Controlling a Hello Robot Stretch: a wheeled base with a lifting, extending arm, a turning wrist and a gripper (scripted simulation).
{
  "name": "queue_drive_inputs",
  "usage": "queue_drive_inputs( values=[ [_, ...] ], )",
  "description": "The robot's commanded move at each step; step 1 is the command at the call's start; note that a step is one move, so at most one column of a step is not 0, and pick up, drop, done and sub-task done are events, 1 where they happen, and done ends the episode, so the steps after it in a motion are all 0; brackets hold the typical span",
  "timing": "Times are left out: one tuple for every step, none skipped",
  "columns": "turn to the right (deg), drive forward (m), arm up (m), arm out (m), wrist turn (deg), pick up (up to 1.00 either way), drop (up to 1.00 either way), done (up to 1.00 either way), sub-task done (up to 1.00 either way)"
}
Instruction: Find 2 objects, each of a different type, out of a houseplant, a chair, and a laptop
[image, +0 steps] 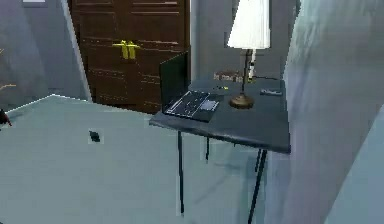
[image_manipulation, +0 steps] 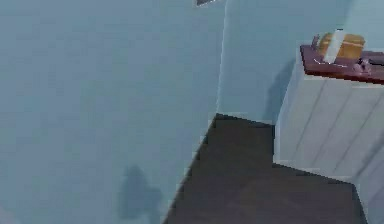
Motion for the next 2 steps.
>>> queue_drive_inputs(
  values=[
    [0.0, 0.00, 0.00, 0.00, 0.0, 0.00, 0.00, 0.00, 1.00],
    [-45.0, 0.00, 0.00, 0.00, 0.0, 0.00, 0.00, 0.00, 0.00]
  ],
)
